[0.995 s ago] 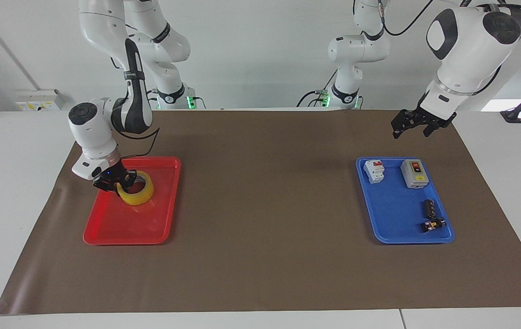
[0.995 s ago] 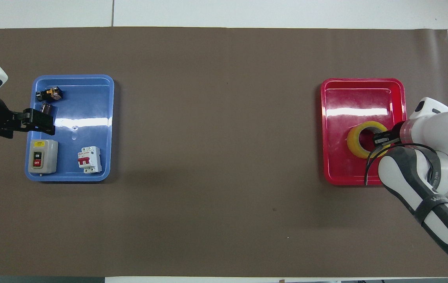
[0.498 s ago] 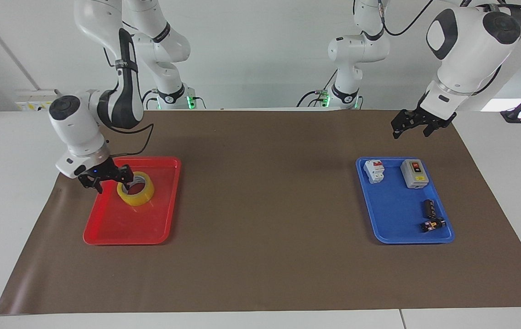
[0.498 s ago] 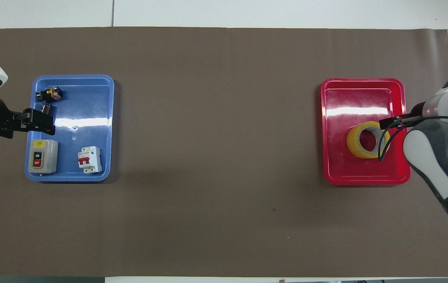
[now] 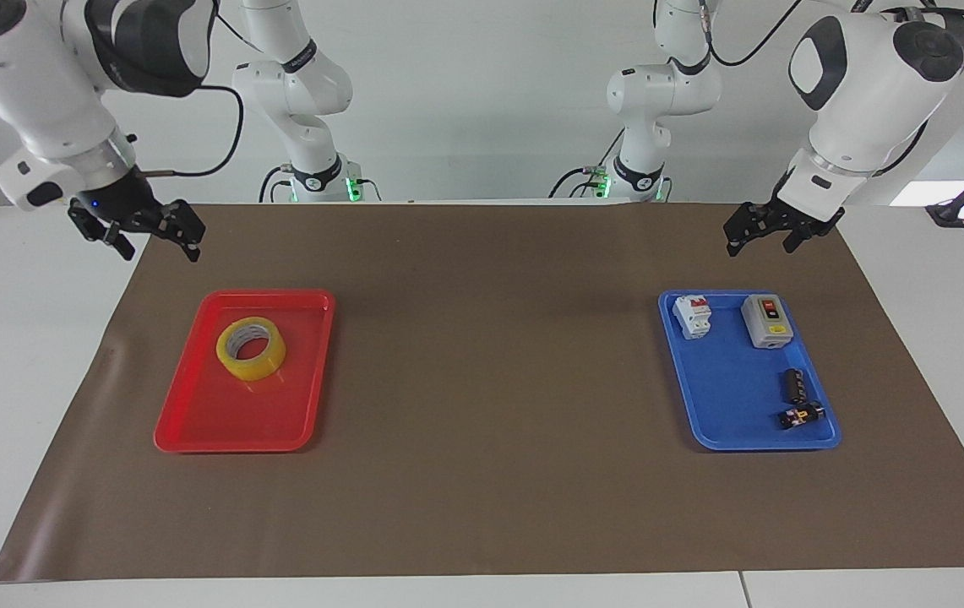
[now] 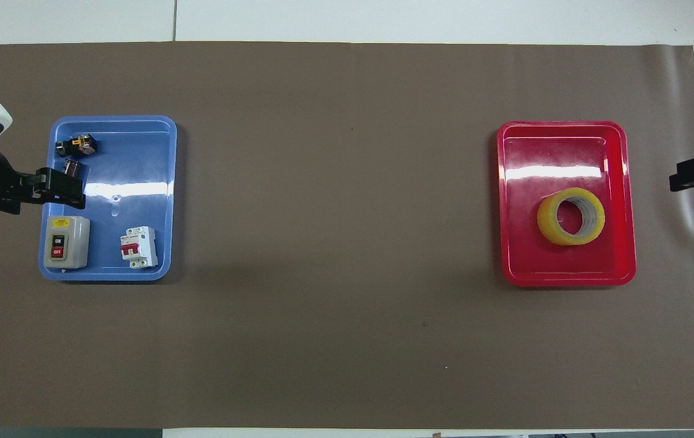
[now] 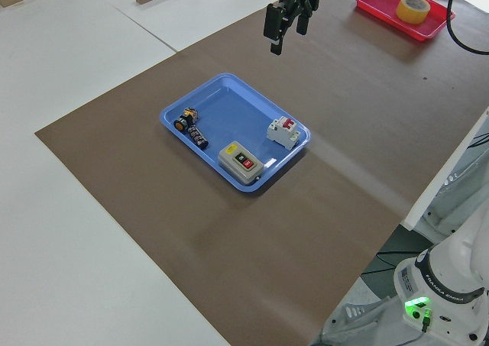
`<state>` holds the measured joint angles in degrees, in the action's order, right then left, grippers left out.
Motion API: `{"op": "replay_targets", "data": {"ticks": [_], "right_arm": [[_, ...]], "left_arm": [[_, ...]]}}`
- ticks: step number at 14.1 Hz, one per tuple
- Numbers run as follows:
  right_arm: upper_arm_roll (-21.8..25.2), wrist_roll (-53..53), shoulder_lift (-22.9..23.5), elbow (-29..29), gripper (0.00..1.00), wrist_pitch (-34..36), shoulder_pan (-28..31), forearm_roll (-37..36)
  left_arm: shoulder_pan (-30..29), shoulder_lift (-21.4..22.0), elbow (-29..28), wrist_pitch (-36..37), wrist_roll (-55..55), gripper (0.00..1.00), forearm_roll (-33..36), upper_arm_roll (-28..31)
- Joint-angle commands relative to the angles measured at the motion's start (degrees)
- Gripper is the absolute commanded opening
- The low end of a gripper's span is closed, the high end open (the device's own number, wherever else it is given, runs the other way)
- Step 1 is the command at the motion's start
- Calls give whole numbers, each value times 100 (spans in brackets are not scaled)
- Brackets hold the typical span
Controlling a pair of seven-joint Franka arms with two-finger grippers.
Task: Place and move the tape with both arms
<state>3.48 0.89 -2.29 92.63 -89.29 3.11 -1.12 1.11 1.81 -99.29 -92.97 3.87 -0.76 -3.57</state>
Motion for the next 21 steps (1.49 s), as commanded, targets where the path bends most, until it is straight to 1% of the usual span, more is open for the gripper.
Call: {"op": "replay_targets", "data": {"ticks": [1, 6, 8, 9, 11, 13, 14, 19, 21], "right_arm": [[-23, -309, 290, -736, 100, 638, 15, 15], [-102, -344, 229, -589, 100, 807, -3, 94], [-111, -405, -60, -186, 100, 659, -134, 50], [-111, -423, -105, -123, 100, 597, -161, 41], [-111, -397, -96, -149, 100, 588, -187, -2], [-111, -414, -70, -201, 100, 597, -581, -239], [-111, -397, -52, -219, 100, 588, -627, -240], [-93, -362, -43, -245, 100, 553, -636, -205], [-93, -100, -78, -167, 100, 544, -583, -179]], "left_arm": [[-76, 83, -29, -46, -27, 100, -29, -47], [-76, 83, -29, -46, -27, 100, -29, -47], [-76, 83, -29, -46, -27, 100, -29, -47], [-76, 83, -29, -46, -27, 100, -29, -47], [-76, 83, -29, -46, -27, 100, -29, -47], [-76, 83, -29, -46, -27, 100, -29, -47], [-76, 83, -29, -46, -27, 100, -29, -47], [-76, 74, -29, -46, -27, 100, -29, -47], [-76, 83, -29, -46, -27, 100, -29, -47]]}}
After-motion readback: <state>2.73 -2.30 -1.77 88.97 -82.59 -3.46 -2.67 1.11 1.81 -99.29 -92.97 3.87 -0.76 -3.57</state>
